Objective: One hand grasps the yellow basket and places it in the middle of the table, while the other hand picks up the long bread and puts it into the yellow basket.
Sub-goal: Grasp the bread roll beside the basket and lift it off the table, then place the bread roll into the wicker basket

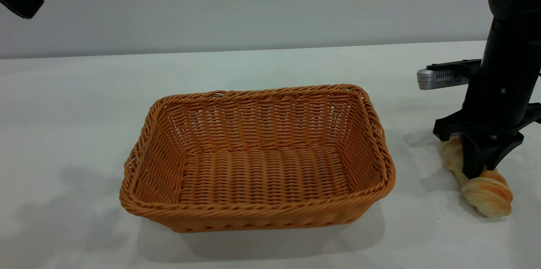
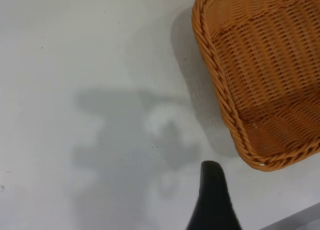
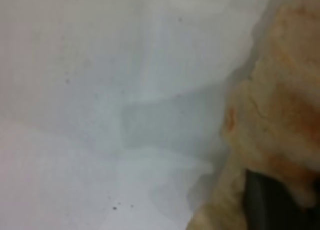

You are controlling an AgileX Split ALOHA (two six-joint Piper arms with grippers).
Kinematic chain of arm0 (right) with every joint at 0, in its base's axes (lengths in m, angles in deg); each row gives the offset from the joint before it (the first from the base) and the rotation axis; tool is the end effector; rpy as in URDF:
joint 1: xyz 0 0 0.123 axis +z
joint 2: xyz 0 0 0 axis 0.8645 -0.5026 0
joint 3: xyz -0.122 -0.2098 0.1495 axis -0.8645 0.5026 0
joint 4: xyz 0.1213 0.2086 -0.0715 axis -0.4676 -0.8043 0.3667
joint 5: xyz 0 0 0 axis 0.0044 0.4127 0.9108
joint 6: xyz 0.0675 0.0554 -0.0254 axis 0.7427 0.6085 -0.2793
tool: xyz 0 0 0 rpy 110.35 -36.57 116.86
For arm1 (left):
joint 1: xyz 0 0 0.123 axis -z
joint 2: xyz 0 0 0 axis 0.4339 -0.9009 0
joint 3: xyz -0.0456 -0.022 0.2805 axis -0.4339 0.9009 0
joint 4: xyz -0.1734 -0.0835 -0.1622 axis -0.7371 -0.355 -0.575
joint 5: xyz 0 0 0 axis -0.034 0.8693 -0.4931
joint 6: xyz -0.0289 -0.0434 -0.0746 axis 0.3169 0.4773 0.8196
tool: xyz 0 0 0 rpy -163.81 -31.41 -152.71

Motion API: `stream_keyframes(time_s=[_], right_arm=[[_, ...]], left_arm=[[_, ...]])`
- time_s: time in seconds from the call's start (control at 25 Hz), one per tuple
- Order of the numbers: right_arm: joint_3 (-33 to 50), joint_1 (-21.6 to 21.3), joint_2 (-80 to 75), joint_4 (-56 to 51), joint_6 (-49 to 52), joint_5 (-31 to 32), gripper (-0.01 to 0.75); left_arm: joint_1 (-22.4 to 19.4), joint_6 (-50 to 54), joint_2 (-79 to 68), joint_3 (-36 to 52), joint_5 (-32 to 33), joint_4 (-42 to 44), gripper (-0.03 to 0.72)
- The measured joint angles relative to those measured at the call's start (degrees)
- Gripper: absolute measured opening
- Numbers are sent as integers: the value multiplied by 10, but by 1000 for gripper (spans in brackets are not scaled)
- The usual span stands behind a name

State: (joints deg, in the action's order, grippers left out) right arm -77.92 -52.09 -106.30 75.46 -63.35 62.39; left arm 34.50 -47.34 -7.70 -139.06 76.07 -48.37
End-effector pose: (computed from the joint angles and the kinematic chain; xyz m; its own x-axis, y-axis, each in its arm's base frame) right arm 0.3825 0.0550 0.0456 -0.9767 -0.2115 0.0350 -0.2103 0.9770 0.0357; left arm 0.2760 -0.0558 0.2924 -0.8348 0.2116 -0.5083 0.2918 0.9529 -0.0825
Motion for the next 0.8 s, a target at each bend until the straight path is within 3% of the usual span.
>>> stream_keyframes(time_s=[0.24, 0.52, 0.8], right_arm=[[-35, -1, 10, 36, 23, 51, 57], [-87, 5, 131, 21, 15, 111, 49], [-105, 95, 207, -37, -25, 138, 49]], left_arm=[[0, 0, 0, 0, 0, -2, 584], [0, 0, 0, 0, 0, -2, 584], [0, 0, 0, 0, 0, -2, 584]])
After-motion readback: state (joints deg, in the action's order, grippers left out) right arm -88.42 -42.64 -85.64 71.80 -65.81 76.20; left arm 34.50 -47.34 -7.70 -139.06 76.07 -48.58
